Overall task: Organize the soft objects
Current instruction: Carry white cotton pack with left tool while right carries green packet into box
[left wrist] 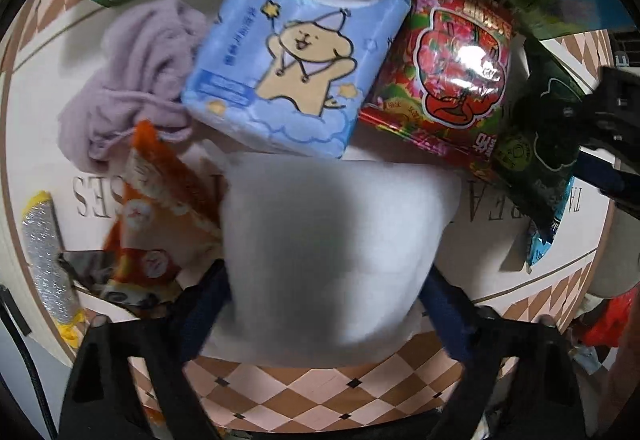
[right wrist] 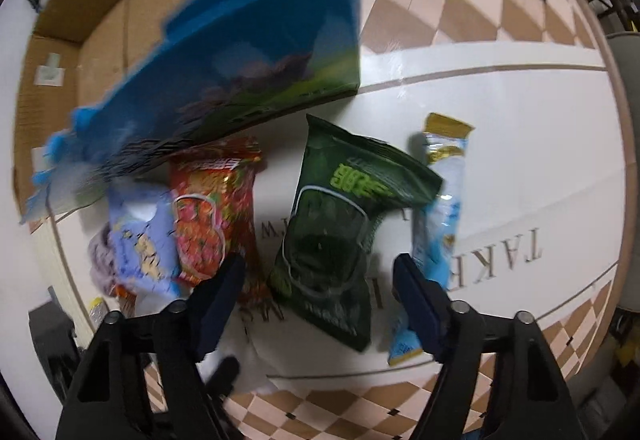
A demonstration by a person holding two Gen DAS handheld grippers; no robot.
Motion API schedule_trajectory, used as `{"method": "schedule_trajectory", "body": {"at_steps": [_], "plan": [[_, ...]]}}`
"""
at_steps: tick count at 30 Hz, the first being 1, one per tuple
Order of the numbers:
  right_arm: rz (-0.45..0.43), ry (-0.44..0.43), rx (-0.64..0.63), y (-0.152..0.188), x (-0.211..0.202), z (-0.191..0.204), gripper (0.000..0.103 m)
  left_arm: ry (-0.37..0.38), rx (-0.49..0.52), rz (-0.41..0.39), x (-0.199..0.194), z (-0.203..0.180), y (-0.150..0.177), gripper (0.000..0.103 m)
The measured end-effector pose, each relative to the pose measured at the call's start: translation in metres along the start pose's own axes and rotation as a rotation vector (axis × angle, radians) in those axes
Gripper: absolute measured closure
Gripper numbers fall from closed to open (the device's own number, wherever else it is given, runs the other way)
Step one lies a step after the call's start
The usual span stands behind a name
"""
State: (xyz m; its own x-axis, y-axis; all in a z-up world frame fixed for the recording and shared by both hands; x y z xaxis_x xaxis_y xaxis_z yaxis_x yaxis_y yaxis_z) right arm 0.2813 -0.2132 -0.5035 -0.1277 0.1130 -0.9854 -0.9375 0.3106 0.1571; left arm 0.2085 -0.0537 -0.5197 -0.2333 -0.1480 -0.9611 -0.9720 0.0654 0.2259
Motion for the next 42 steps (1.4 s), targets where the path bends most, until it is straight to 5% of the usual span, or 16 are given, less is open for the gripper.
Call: {"method": "schedule_trajectory", "body": {"at_steps": [2,7,14,19,23,28,36,42], "plan": [[0.029,0.015,0.013,-0.002,0.013,0.000,0.049,-0.002,-0.011,-0.016,0.002,0.001,-0.001,0.024],[0.083,0.050,0.000,0.012,0.031,-0.013,0.063,-0.023,-0.022,-0.059,-0.007,0.003,0.010,0.036],[0.046,-0.007,-0.110,0.047,0.004,-0.018,0.065,0.000,-0.066,-0.107,-0.030,-0.003,0.052,0.039],[-0.048,-0.111,-0.253,0.068,-0.060,-0.001,0.065,0.075,-0.094,-0.230,-0.113,-0.007,0.056,0.039],[-0.126,-0.144,-0.327,0.058,-0.124,0.023,0.065,0.085,-0.079,-0.325,-0.201,-0.015,0.009,0.038],[-0.194,-0.146,-0.392,0.007,-0.179,0.053,0.065,0.077,-0.042,-0.366,-0.245,-0.019,-0.069,0.038],[-0.193,-0.107,-0.416,-0.128,-0.130,0.125,0.065,0.069,-0.003,-0.222,-0.196,-0.008,-0.193,0.038],[-0.149,-0.008,-0.512,-0.182,-0.074,0.152,0.065,0.063,0.033,-0.101,-0.136,-0.010,-0.252,0.038]]}}
Point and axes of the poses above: each gripper's, at about its wrist camera, not at the fingertips, and x roughly the way its jaws point, z to its left, y to its underside, the point moved 10 cm from there along x, roughly the way its jaws point, and after that the axes turned 3 degrees about y, right-handed, at the moved point
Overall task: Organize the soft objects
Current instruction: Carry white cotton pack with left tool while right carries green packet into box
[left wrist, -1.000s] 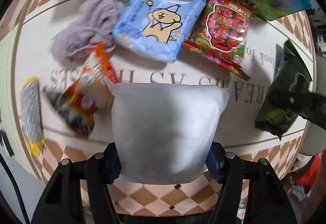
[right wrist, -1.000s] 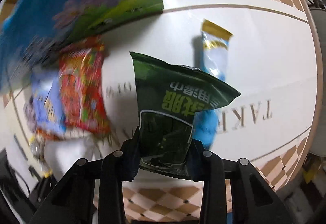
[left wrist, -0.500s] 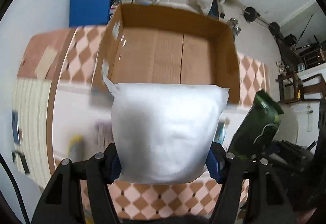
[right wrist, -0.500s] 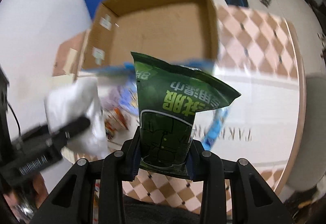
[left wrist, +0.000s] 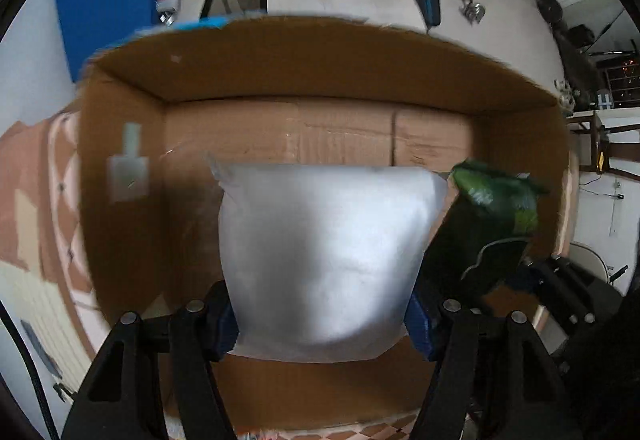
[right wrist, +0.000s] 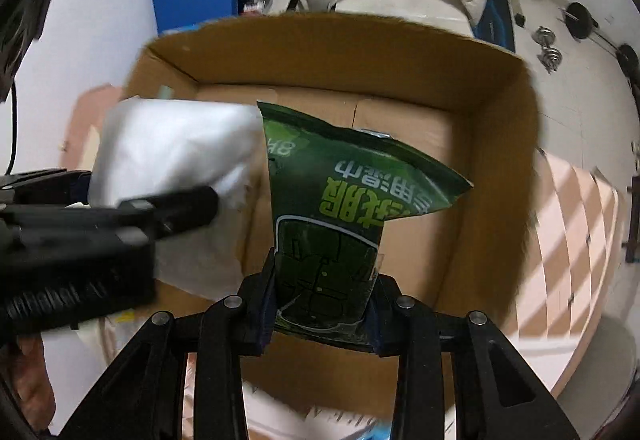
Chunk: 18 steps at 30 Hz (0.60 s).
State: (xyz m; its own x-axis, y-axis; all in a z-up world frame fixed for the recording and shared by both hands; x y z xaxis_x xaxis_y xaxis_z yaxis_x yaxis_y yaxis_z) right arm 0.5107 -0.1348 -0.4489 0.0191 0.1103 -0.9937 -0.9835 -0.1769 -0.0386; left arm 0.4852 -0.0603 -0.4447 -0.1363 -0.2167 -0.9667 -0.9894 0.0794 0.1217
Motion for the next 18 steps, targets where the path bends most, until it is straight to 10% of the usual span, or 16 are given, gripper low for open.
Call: {"method": "schedule_trajectory", "body": {"at_steps": [15,18], "plan": [[0.133,0.023,-0.054,-0.035,0.077,-0.030,0.061,0.004,0.060,0.063,0.050,0.007,-0.024,0.033],[0.125,0.071,-0.053,-0.032,0.074,-0.036,0.019,-0.015,0.066,0.068,0.044,0.008,-0.024,0.025]]}}
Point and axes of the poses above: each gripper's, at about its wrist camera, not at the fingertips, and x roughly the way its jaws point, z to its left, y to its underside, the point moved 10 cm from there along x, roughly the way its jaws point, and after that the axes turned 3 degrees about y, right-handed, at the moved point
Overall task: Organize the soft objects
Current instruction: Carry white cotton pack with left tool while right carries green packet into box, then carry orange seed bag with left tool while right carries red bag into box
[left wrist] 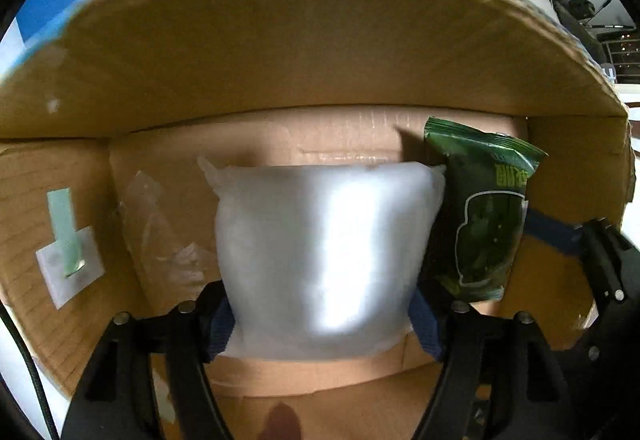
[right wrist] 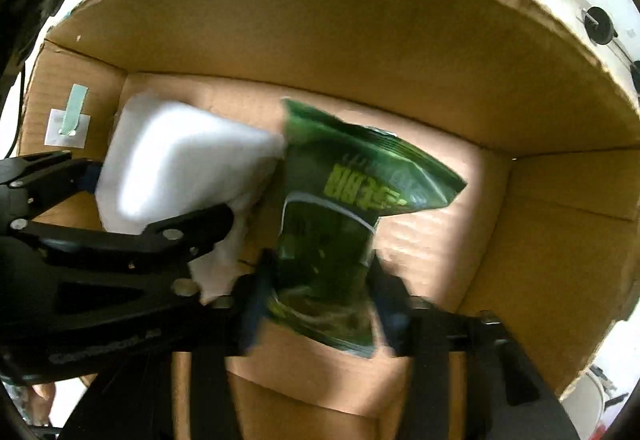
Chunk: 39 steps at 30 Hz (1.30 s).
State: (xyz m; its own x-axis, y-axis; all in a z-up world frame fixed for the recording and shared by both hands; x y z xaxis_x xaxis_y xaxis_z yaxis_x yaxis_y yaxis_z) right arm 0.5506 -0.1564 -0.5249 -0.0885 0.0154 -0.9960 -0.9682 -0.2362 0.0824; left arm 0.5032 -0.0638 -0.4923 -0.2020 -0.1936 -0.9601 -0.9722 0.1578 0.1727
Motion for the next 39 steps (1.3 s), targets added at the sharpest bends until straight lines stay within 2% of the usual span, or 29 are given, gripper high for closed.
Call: {"method": "schedule_trajectory", "body": {"at_steps": [1,2,3,5,10,14,15,17,18,19,20,21,22,24,25,26,27,28,29,31,33,35,37,39], "plan": [[-0.007,0.007,-0.001,0.001,-0.002,-0.002,0.010,-0.012,0.007,-0.019,-0.007,0.000,0.001,0.019],[-0.010,0.006,0.001,0.002,-0.003,-0.004,0.008,-0.024,0.008,-0.039,-0.015,-0.004,0.005,0.010],[-0.010,-0.003,0.013,0.005,-0.007,-0.005,0.008,-0.031,0.009,-0.062,-0.023,-0.004,0.007,0.007],[-0.021,-0.010,0.033,0.010,-0.016,-0.007,0.001,-0.034,0.000,-0.101,-0.042,-0.005,0.015,0.006],[-0.100,0.046,0.063,0.031,-0.058,-0.014,0.000,-0.062,-0.020,-0.212,-0.094,-0.001,0.052,0.001],[-0.212,0.044,0.048,0.056,-0.099,-0.001,0.000,-0.126,-0.006,-0.324,-0.137,-0.001,0.073,0.001],[-0.231,0.052,0.048,0.051,-0.109,0.009,0.000,-0.143,-0.006,-0.361,-0.149,-0.001,0.088,0.001],[-0.251,0.044,0.050,0.074,-0.128,0.021,0.000,-0.146,-0.008,-0.412,-0.163,-0.003,0.115,0.000],[-0.264,0.032,0.057,0.088,-0.135,0.025,0.000,-0.146,-0.006,-0.428,-0.166,0.002,0.118,0.000],[-0.274,0.012,0.059,0.104,-0.140,0.032,0.000,-0.167,-0.002,-0.448,-0.168,0.005,0.141,0.000],[-0.274,0.001,0.056,0.113,-0.139,0.042,0.000,-0.181,-0.001,-0.458,-0.173,0.003,0.149,0.000],[-0.268,-0.016,0.048,0.137,-0.139,0.048,0.000,-0.214,0.012,-0.476,-0.170,0.008,0.172,0.000],[-0.265,-0.023,0.045,0.146,-0.144,0.052,0.000,-0.248,0.027,-0.480,-0.165,0.006,0.187,0.000],[-0.257,-0.034,0.042,0.179,-0.132,0.060,0.000,-0.326,0.061,-0.446,-0.140,0.012,0.218,0.000],[-0.246,-0.030,0.048,0.198,-0.122,0.059,0.000,-0.369,0.106,-0.366,-0.113,0.017,0.239,0.001],[-0.238,-0.018,0.053,0.212,-0.112,0.059,0.000,-0.378,0.128,-0.317,-0.096,0.019,0.248,0.006],[-0.225,0.021,0.059,0.229,-0.094,0.055,0.000,-0.372,0.135,-0.268,-0.075,0.024,0.258,0.018],[-0.201,0.063,0.077,0.247,-0.073,0.049,0.000,-0.352,0.113,-0.215,-0.050,0.030,0.265,0.023],[-0.177,0.062,0.101,0.260,-0.058,0.045,0.000,-0.320,0.092,-0.166,-0.032,0.035,0.274,0.028],[-0.128,-0.008,0.168,0.283,-0.031,0.044,0.000,-0.254,0.083,-0.073,0.005,0.036,0.285,0.028],[-0.088,-0.073,0.220,0.288,-0.009,0.046,0.000,-0.276,0.131,-0.016,0.026,0.033,0.294,0.028],[-0.095,-0.080,0.224,0.285,0.000,0.048,0.000,-0.373,0.240,0.011,0.039,0.030,0.297,0.026],[-0.131,-0.009,0.175,0.274,0.009,0.049,0.000,-0.479,0.343,0.023,0.051,0.027,0.295,0.026],[-0.120,0.039,0.148,0.268,0.020,0.049,0.000,-0.516,0.383,0.048,0.063,0.025,0.293,0.026]]}}
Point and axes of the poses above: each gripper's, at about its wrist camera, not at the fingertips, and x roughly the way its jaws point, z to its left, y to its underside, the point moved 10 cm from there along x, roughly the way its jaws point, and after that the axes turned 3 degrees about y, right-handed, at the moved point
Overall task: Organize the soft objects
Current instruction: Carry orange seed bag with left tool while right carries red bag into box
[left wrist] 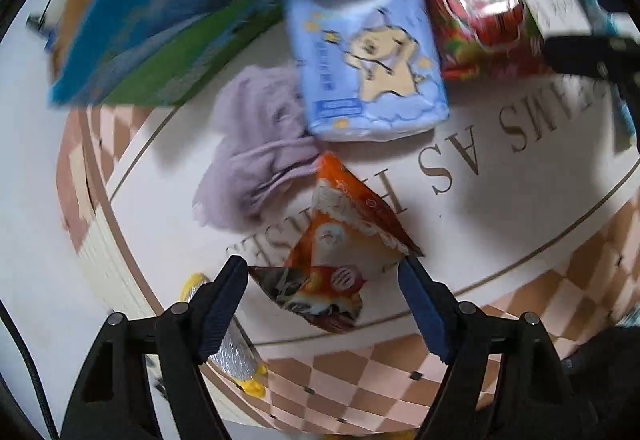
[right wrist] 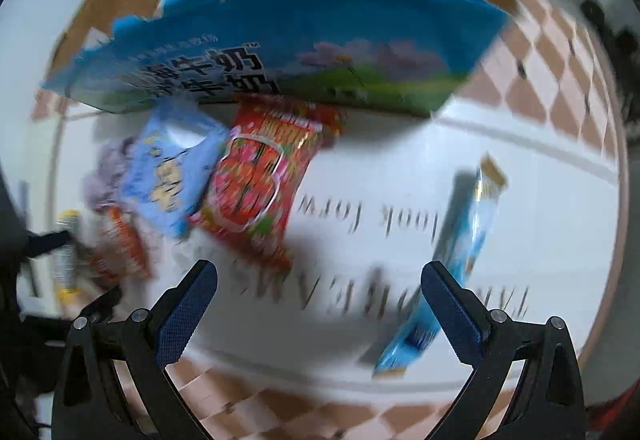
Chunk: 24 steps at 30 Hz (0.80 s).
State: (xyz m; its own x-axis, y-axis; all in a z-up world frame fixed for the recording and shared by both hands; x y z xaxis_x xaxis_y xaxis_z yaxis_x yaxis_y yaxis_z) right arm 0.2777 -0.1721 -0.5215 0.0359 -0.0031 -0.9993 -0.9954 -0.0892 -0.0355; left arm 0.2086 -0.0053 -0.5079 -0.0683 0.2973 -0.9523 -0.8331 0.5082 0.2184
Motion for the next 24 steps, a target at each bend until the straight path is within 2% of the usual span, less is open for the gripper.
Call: {"method": "schedule_trajectory", "body": {"at_steps": [3,6,9,12,15,18,20,24], "plan": [[0.021,-0.020,0.011,0.002,0.009,0.003,0.000,0.025,0.004,0.012,0.010,-0.006,-0.006,0.028],[0.015,-0.017,0.020,0.001,0.005,0.002,0.002,0.080,-0.073,0.036,0.020,-0.001,-0.002,0.042],[0.009,-0.062,0.035,-0.005,0.001,0.007,0.003,0.216,-0.217,0.091,0.037,0.009,0.013,0.046],[0.020,-0.116,0.071,-0.011,0.000,0.014,0.004,0.389,-0.423,0.119,0.052,0.026,0.033,0.047],[0.025,-0.152,0.113,-0.020,0.004,0.022,0.004,0.502,-0.581,0.081,0.055,0.042,0.049,0.046],[0.019,-0.130,0.129,-0.027,0.015,0.031,0.013,0.587,-0.636,0.031,0.051,0.047,0.060,0.046],[0.038,-0.139,0.136,-0.031,0.023,0.039,0.020,0.597,-0.632,0.002,0.047,0.049,0.067,0.046],[0.028,-0.077,0.089,-0.027,0.024,0.047,0.032,0.531,-0.638,-0.061,0.030,0.069,0.072,0.045]]}}
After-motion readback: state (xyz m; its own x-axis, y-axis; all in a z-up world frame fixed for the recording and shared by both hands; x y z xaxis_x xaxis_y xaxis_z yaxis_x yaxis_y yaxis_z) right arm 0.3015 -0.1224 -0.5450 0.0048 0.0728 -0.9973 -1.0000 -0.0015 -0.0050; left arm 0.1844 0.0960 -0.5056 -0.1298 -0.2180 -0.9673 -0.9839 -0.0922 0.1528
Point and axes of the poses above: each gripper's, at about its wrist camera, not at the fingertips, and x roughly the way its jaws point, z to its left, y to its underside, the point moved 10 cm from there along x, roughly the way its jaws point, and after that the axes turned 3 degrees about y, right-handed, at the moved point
